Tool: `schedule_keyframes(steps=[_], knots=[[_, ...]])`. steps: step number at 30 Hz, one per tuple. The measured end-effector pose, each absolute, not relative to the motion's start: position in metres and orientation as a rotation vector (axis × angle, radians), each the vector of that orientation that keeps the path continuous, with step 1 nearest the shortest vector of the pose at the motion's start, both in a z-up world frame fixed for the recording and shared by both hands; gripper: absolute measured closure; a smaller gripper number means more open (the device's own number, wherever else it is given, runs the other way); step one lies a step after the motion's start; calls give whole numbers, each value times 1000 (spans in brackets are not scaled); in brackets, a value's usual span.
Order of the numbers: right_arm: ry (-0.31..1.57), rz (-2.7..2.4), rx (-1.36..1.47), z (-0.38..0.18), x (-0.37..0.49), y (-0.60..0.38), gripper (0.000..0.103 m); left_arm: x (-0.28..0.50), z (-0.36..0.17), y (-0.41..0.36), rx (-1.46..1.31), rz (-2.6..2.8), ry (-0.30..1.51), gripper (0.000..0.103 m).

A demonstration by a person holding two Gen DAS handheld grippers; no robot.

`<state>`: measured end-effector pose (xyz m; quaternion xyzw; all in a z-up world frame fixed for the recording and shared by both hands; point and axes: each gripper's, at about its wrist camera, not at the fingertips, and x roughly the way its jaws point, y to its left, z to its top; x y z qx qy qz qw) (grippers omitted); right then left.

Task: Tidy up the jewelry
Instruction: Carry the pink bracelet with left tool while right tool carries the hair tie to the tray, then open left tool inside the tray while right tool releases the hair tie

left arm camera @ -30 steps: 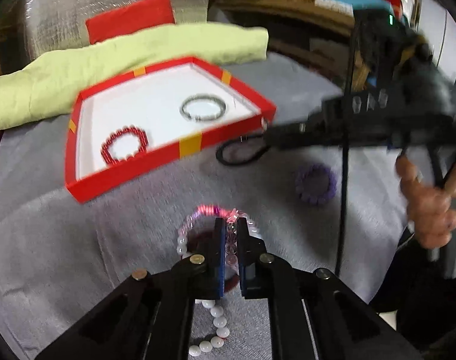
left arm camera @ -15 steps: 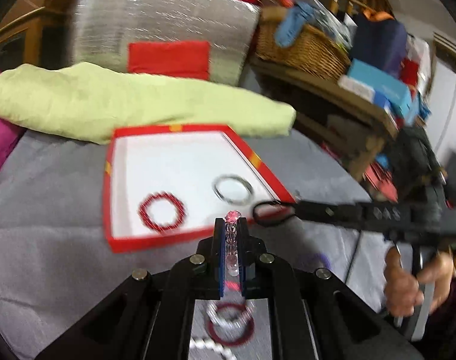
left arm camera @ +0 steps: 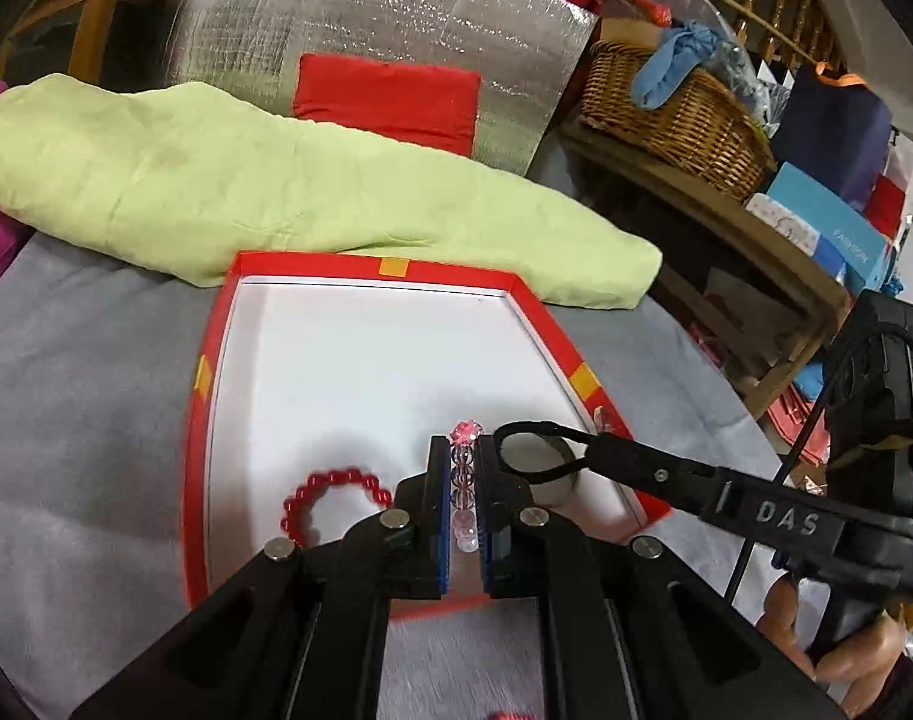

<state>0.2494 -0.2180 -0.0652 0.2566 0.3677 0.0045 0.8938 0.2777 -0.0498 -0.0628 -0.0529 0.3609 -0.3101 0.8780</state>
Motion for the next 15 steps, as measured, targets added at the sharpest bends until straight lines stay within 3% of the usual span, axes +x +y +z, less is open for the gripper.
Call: schedule_keyframes(steps=[15], knots=[[808, -103, 630, -90, 315, -244, 85, 332, -84, -63, -119, -582, 853, 96]])
